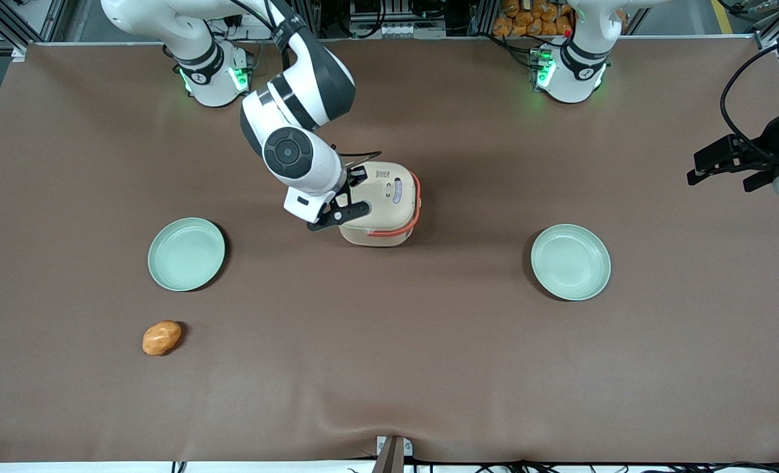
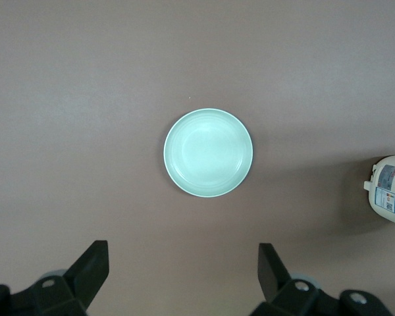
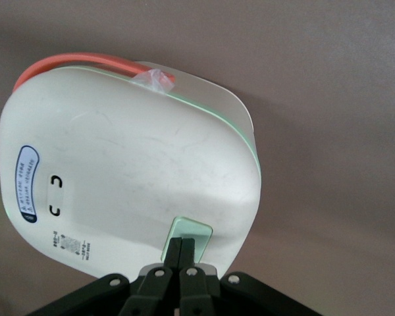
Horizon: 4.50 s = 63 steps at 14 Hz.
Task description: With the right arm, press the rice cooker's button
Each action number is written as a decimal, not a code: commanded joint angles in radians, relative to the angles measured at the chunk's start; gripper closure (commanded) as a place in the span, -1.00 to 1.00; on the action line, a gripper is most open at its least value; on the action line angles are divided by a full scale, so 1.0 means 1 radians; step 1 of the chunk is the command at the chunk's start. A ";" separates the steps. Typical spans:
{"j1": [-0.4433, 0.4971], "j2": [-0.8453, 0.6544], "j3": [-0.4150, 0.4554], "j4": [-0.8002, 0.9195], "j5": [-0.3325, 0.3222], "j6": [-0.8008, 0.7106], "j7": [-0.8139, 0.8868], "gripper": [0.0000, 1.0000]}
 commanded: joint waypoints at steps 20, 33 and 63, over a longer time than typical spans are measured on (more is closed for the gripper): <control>-0.004 -0.004 -0.005 0.009 0.023 -0.015 -0.003 0.97; -0.208 -0.222 -0.005 0.068 0.080 -0.176 -0.018 -1.00; -0.585 -0.397 -0.080 0.184 -0.385 -0.500 -0.257 -1.00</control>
